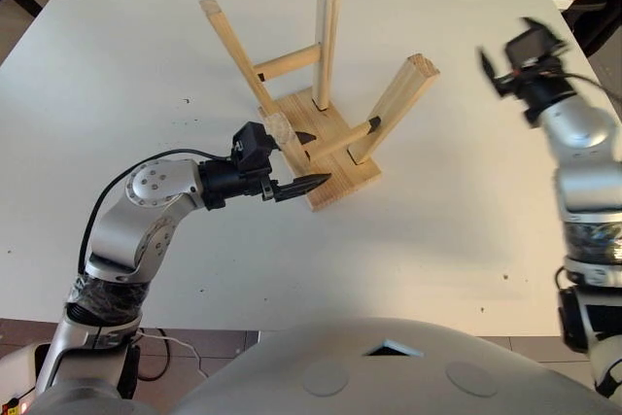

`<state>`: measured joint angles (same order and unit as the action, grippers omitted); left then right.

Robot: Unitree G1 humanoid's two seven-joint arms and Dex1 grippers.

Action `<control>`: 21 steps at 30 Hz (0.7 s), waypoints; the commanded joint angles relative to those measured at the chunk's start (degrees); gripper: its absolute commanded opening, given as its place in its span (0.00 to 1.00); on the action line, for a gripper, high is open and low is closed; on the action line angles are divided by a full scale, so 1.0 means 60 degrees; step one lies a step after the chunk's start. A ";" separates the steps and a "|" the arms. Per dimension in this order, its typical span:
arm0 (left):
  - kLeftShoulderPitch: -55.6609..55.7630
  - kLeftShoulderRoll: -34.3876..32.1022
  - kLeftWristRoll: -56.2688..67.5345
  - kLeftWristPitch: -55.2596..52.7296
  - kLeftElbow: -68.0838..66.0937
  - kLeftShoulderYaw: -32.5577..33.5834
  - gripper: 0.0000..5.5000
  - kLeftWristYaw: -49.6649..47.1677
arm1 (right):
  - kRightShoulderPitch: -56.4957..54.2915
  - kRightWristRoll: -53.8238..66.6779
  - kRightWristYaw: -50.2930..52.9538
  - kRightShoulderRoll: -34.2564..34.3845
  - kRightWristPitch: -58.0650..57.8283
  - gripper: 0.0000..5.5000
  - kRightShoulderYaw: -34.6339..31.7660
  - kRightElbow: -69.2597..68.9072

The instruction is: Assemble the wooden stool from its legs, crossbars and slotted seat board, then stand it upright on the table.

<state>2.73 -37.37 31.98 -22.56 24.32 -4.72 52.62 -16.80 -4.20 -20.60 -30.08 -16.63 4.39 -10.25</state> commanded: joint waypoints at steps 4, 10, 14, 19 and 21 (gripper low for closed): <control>0.0699 0.0186 -0.0323 -0.0177 -0.0196 -0.0814 0.65 0.0445 | 0.0199 0.2766 -0.1310 0.1649 -0.3106 0.62 0.2996 -0.5629; 0.0408 0.0182 -0.0460 0.0034 -0.0354 -0.0768 0.65 0.0564 | 0.0160 0.1690 -0.1296 0.0787 -0.2775 0.62 0.1969 -0.4182; 0.0106 0.0071 -0.0393 -0.0013 -0.0158 -0.0633 0.65 0.0687 | 0.0234 0.0709 -0.0832 0.0209 -0.2069 0.62 0.1460 -0.2743; 0.0029 -0.0237 -0.0252 -0.0089 -0.0143 -0.0214 0.65 0.0877 | 0.0895 0.0004 -0.0866 -0.0424 -0.1096 0.62 0.1252 -0.1360; 0.0058 -0.0258 -0.0053 -0.0187 0.0007 -0.0140 0.65 0.0990 | 0.1133 -0.0172 -0.0882 -0.0585 -0.0810 0.62 0.1166 -0.0825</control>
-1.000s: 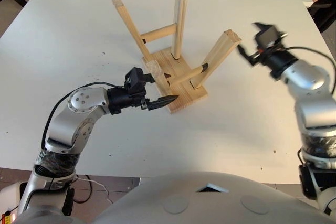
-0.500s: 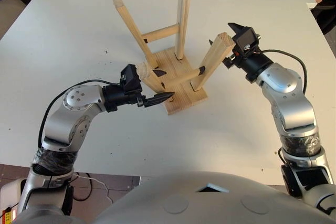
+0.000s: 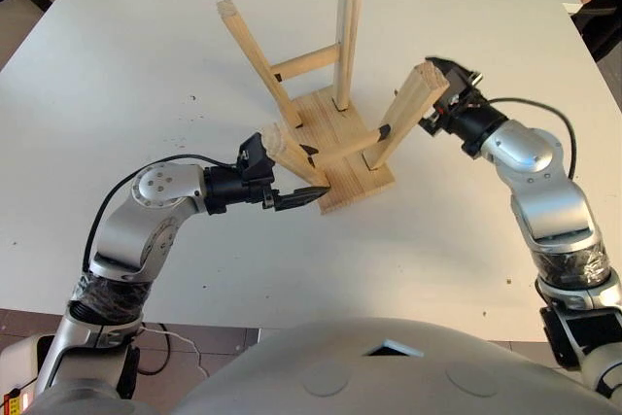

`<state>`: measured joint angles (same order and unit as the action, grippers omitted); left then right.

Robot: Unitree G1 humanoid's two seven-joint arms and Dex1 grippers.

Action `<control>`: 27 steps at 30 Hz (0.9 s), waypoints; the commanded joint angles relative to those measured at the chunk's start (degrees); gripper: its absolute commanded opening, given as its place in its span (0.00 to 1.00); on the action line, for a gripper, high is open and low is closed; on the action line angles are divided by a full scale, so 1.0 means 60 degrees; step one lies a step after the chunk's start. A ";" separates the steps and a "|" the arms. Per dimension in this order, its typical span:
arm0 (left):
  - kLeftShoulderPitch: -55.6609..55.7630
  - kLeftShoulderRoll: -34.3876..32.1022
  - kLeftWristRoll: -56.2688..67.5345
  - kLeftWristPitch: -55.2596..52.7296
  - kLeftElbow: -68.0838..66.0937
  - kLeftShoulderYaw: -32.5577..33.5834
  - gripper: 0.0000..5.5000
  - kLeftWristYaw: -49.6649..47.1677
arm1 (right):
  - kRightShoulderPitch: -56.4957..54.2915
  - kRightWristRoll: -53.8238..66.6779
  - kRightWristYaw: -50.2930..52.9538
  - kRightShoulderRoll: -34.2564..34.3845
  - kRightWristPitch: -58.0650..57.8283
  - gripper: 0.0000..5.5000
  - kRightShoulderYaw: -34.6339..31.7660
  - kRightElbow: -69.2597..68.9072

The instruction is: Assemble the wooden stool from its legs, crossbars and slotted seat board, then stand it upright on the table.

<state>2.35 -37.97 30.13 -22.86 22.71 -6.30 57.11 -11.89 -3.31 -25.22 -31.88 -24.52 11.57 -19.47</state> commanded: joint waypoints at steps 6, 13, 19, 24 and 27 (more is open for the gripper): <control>-0.0065 -0.0577 0.0379 -0.0099 0.0477 0.0530 0.65 0.0506 | 0.1038 -0.1207 0.0211 -0.0907 0.0898 0.62 -0.0332 0.2087; -0.0607 -0.1370 -0.0728 0.1140 -0.0573 0.0813 0.78 0.1177 | 0.2092 -0.0921 -0.0538 -0.1260 0.0691 0.62 -0.0753 0.0873; -0.0067 -0.0862 -0.2287 0.3047 -0.2484 0.0336 0.85 0.0896 | 0.3797 0.0448 -0.2944 -0.2413 -0.0106 0.62 -0.0913 -0.1816; 0.0540 -0.0236 -0.3399 0.4664 -0.3746 -0.0160 0.85 0.0485 | 0.4018 0.1076 -0.3997 -0.2837 -0.0492 0.62 -0.0471 -0.2845; 0.0558 0.0271 -0.3371 0.4737 -0.3400 -0.0484 0.85 0.0346 | 0.3909 0.0741 -0.4014 -0.2647 -0.0517 0.62 0.0361 -0.2767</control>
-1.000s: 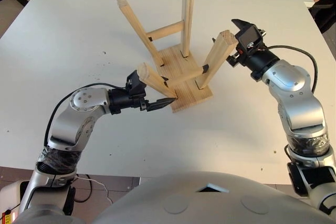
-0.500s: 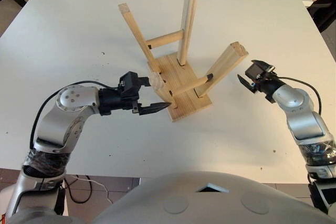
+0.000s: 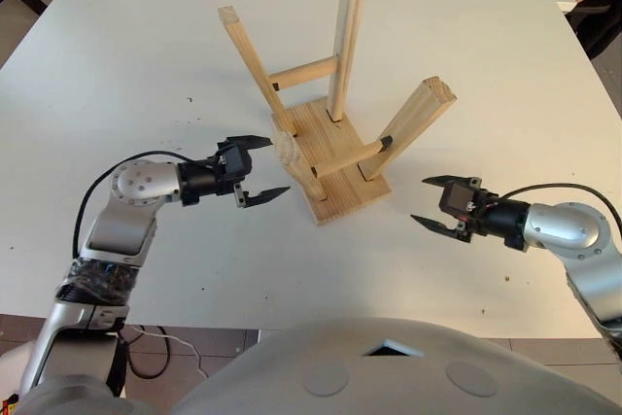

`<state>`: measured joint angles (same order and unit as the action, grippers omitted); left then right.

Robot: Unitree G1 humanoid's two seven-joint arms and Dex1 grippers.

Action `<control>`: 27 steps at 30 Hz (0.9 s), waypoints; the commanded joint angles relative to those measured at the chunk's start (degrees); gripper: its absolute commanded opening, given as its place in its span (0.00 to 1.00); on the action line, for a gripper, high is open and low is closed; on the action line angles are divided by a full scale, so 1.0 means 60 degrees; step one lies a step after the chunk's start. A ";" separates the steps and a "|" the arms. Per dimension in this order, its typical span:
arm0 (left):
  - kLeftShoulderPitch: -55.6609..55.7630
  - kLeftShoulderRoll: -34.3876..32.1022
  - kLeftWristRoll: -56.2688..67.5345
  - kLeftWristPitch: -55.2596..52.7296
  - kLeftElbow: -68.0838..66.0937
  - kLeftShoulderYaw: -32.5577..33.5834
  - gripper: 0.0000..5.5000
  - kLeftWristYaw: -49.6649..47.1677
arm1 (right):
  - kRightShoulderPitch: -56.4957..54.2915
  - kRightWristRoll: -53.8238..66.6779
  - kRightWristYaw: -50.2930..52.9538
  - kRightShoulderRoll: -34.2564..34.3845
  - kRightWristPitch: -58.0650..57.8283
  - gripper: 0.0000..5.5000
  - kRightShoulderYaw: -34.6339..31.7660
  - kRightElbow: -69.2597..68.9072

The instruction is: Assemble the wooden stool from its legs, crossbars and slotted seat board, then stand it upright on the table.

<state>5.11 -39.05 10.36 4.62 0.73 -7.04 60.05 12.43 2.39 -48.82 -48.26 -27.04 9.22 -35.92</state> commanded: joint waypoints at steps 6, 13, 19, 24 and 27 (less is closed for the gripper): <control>-0.0277 0.0642 -0.1028 0.1097 0.0243 -0.1372 0.85 -0.0064 | -0.0568 -0.0794 0.0610 0.1045 -0.0164 0.62 0.1877 0.0741; -0.0669 0.1275 -0.0768 0.0594 0.1188 -0.2367 0.85 -0.0036 | -0.1808 -0.1302 0.2387 0.2422 -0.0093 0.62 0.1396 0.3023; -0.0238 0.1973 -0.0678 0.0105 0.1258 -0.2452 0.85 -0.0578 | -0.2412 -0.1549 0.3081 0.2842 0.0320 0.62 0.1212 0.4180; -0.0688 0.1758 -0.0465 -0.0176 0.1757 -0.2050 0.85 -0.0860 | -0.1990 -0.1571 0.3235 0.2761 0.0472 0.62 0.1119 0.4135; -0.1052 0.1568 -0.0251 -0.0425 0.2256 -0.1873 0.85 -0.0919 | -0.1699 -0.1569 0.3272 0.2658 0.0456 0.62 0.1012 0.3956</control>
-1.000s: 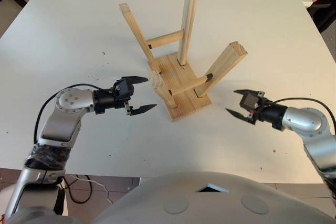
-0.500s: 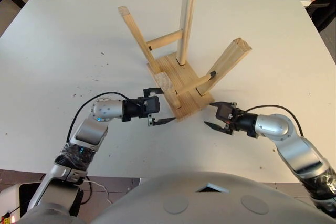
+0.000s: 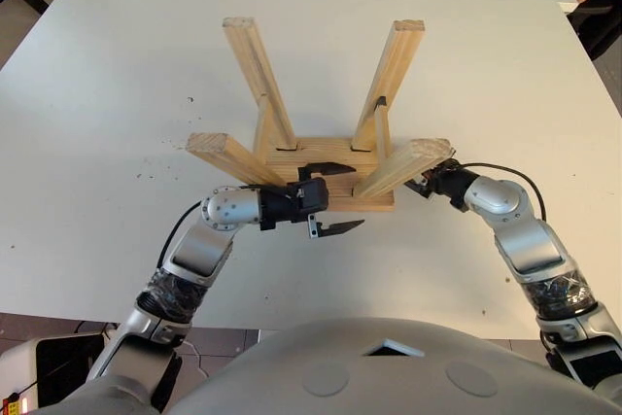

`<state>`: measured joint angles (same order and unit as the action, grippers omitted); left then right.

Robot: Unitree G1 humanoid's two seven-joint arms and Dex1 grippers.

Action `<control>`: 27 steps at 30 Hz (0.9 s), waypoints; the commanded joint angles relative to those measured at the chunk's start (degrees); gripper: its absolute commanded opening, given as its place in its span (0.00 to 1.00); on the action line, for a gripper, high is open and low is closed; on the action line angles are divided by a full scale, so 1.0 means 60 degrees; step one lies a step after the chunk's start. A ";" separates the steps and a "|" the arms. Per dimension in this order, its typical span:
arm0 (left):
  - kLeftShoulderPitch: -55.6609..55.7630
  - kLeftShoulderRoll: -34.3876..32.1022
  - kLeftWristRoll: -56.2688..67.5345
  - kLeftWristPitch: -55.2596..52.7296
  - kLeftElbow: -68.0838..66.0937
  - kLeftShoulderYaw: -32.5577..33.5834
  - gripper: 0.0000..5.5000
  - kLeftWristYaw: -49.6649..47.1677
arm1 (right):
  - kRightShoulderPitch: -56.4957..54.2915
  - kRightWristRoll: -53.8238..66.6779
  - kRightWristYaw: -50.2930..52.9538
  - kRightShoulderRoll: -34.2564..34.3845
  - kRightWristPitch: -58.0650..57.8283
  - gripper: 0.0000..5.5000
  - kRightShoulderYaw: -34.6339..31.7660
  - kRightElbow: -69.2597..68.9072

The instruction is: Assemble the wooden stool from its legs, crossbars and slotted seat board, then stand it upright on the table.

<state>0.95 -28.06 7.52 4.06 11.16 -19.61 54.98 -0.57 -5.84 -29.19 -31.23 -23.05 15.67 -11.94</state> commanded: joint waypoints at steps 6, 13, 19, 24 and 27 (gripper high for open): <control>-0.2086 -0.0937 0.1430 -0.1450 0.2328 0.1394 0.85 -0.0403 | 0.0882 -0.0045 -0.0118 -0.0440 -0.0300 0.62 -0.0432 -0.0462; -0.5279 -0.2457 0.2383 -0.0616 0.2730 0.3785 0.81 0.0607 | 0.2452 0.0054 0.0048 -0.0630 -0.0470 0.62 -0.1126 -0.1499; -0.5638 -0.2823 0.3983 -0.1558 0.1870 0.4861 0.67 0.1548 | 0.2813 0.0031 0.0153 -0.0502 -0.0655 0.62 -0.1247 -0.1983; -0.4685 -0.3158 0.3526 -0.1098 -0.0466 0.5871 0.57 0.1634 | 0.2904 0.0085 0.0037 -0.0648 -0.0784 0.62 -0.1381 -0.2299; -0.3403 -0.3281 0.2905 -0.0301 -0.1973 0.6093 0.57 0.1431 | 0.3256 0.0192 -0.0203 -0.0769 -0.0981 0.62 -0.1300 -0.2831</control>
<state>-25.44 -46.59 28.14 -1.58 5.00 15.64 64.98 16.78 -5.08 -28.76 -34.57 -27.12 7.15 -26.72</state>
